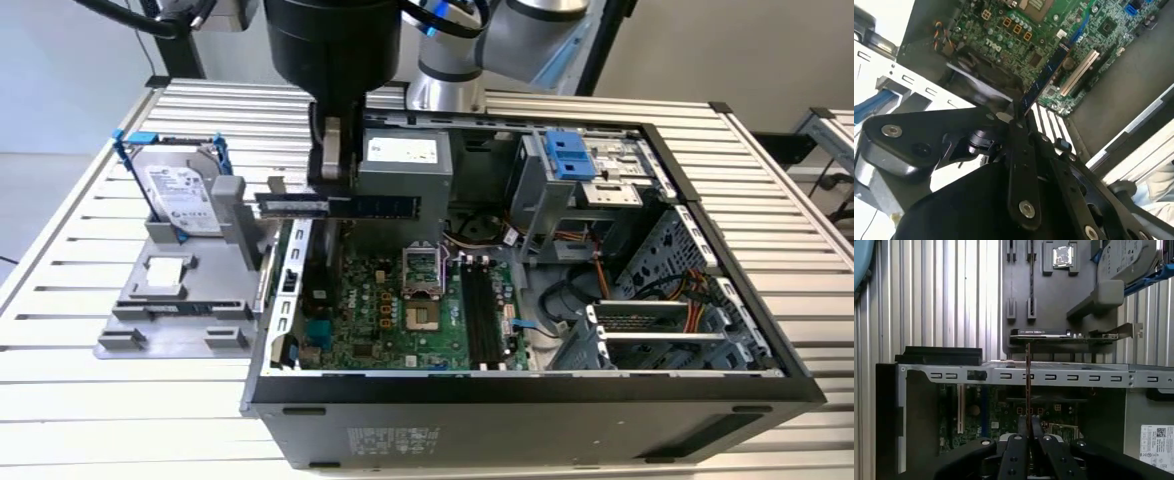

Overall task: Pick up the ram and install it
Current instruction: 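Pick up the ram and move it above insertion slot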

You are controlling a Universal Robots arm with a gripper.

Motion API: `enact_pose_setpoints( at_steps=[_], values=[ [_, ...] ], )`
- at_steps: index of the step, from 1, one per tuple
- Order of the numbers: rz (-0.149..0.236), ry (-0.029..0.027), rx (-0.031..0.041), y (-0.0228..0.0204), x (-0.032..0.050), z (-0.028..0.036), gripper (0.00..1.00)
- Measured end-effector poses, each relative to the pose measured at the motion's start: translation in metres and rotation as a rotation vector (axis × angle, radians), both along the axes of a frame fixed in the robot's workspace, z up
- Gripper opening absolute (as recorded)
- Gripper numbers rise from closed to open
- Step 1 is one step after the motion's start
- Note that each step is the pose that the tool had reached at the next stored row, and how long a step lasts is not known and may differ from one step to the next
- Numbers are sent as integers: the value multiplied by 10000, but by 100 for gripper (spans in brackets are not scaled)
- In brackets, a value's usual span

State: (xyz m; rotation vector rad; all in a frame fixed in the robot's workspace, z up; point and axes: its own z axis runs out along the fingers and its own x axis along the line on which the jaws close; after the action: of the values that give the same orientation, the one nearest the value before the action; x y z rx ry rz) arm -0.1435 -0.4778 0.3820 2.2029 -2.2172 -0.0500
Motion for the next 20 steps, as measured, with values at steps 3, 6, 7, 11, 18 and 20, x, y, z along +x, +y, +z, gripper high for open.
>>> enact_pose_setpoints(
  at_steps=[3, 6, 7, 11, 18, 20],
  values=[
    [2, 0, -2, 76, 42, 1, 0],
    [1, 0, -2, 131, 103, 0, 0],
    [0, 0, -2, 145, 126, 1, 0],
    [0, 0, -1, 195, 224, 0, 0],
    [0, 0, -1, 257, 442, 0, 0],
    [1, 1, -1, 259, 532, 0, 0]
  ],
)
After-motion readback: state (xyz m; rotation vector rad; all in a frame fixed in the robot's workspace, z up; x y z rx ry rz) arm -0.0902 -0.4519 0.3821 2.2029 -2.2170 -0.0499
